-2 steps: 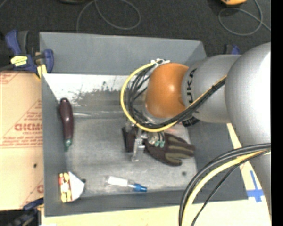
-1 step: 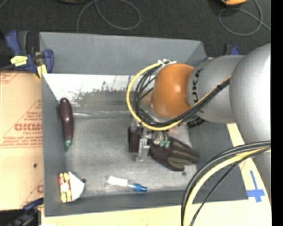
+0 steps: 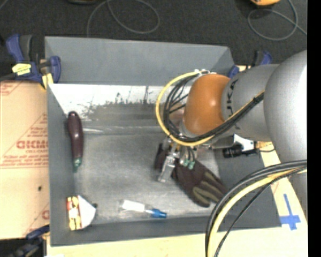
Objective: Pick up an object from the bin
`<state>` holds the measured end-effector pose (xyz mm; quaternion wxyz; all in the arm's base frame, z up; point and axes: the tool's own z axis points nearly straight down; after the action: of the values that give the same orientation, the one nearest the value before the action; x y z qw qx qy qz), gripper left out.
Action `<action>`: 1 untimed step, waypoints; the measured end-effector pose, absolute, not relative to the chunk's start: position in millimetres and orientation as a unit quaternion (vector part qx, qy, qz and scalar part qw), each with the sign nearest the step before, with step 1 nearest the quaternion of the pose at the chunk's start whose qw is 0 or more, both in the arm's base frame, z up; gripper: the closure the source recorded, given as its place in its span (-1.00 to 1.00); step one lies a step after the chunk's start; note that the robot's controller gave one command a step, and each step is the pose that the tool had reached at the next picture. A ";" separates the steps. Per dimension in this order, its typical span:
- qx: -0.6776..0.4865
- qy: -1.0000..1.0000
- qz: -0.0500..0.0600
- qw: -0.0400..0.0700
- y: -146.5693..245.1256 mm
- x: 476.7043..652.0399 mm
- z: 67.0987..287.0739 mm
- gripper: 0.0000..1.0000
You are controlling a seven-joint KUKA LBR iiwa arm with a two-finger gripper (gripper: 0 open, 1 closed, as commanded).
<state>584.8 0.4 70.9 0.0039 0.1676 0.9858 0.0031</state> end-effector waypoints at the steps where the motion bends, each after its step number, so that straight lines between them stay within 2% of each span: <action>1: 0.022 1.000 0.002 0.007 28.5 593.3 72.3 1.00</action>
Offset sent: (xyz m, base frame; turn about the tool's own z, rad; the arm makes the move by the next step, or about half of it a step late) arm 0.0000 0.0000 0.0000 0.0000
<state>593.3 28.5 72.3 0.0072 0.0224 0.9997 0.0015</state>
